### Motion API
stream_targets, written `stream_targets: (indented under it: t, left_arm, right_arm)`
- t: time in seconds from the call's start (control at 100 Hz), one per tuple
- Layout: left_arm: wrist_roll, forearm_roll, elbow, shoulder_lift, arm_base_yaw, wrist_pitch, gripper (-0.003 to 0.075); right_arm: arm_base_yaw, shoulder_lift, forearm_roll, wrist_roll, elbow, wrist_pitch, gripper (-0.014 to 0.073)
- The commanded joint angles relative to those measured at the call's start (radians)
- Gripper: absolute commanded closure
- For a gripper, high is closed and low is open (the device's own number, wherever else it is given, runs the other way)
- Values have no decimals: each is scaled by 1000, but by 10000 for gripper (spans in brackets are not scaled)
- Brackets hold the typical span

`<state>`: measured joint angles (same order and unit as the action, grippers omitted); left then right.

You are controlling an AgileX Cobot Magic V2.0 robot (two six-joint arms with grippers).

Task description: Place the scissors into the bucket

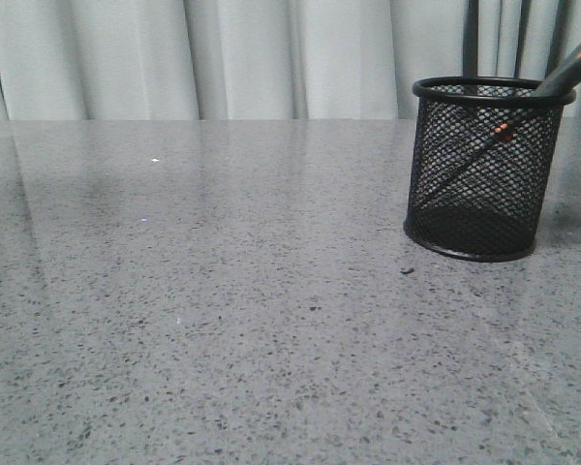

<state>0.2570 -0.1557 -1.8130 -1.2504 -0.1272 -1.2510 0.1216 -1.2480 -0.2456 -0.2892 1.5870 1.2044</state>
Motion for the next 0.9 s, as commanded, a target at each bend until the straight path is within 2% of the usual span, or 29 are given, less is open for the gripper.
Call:
stream_targets:
  t: [0.0, 0.1, 0.19, 0.22, 0.33, 0.44, 0.65, 0.74, 0.83, 0.89]
  left_arm:
    - [-9, -20, -29, 25, 3, 67, 379]
    - [-1, -17, -29, 25, 3, 69, 510]
    - [9, -17, -28, 25, 3, 69, 680]
    - [15, -17, -25, 28, 3, 69, 744]
    - [22, -17, 31, 59, 3, 118, 741]
    - [22, -17, 174, 147, 3, 266, 741]
    - [22, -76, 660, 441, 3, 736, 741]
    - [22, -88, 884, 590, 3, 926, 741]
    - [22, -88, 1079, 734, 3, 1045, 741]
    - [22, -88, 1190, 817, 3, 1071, 741]
  right_arm:
    - [-5, 66, -21, -13, 35, -99, 354]
    - [-5, 105, -61, -13, 26, -160, 476]
    - [-5, 156, -107, -13, -23, -254, 642]
    - [-5, 174, -122, -13, -48, -291, 669]
    - [-5, 259, -134, -13, -194, -448, 659]
    - [-5, 350, -134, -13, -382, -620, 659]
    - [-5, 570, -134, -13, -753, -945, 664]
    - [-5, 673, -131, -13, -882, -1036, 664]
    - [-5, 773, -129, -13, -1004, -1085, 664]
    - [-5, 835, -129, -13, -1079, -1095, 664]
